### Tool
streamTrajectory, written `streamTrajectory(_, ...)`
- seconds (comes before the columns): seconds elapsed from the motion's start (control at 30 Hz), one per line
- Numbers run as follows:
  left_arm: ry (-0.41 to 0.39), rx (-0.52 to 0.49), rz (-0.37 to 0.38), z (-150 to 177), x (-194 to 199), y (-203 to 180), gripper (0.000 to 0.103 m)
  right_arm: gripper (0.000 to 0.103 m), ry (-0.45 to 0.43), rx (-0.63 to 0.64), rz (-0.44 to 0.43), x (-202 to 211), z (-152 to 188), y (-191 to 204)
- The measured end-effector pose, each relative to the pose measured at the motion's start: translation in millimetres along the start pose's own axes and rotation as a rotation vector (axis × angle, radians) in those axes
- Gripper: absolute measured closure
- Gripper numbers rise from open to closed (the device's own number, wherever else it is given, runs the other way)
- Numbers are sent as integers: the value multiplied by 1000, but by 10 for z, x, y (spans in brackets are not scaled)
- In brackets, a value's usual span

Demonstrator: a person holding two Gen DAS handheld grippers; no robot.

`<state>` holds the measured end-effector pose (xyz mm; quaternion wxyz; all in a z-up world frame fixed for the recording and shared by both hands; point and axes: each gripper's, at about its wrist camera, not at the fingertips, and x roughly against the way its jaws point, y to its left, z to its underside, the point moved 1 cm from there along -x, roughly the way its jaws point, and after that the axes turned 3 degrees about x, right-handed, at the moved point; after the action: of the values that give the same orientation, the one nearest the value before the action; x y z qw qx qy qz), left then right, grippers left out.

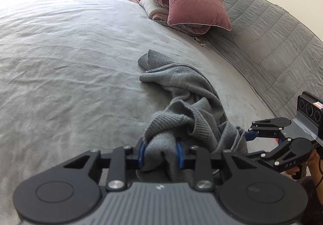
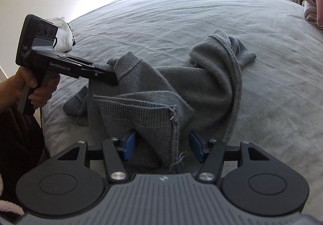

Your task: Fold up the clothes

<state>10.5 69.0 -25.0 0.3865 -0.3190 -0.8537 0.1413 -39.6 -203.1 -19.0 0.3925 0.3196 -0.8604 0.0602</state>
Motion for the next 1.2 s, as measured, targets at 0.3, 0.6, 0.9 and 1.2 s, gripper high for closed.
streamTrajectory(0.3,-56,-31,-31,-174,123,-85,88,95,-102,-71,-35,70,-164,-75)
streamTrajectory(0.6,-139,-58,-112,-533,212,-115,88,96,-295,-169,75,311,-464,-320)
streamTrajectory(0.9,-137,8,-169,-808,-19,53,88,96,-397,-378,278,309,-634,-779)
streamTrajectory(1.2,-56,42,-182,-753,-225,206,78,96,-221,-496,448,77,-426,-1065)
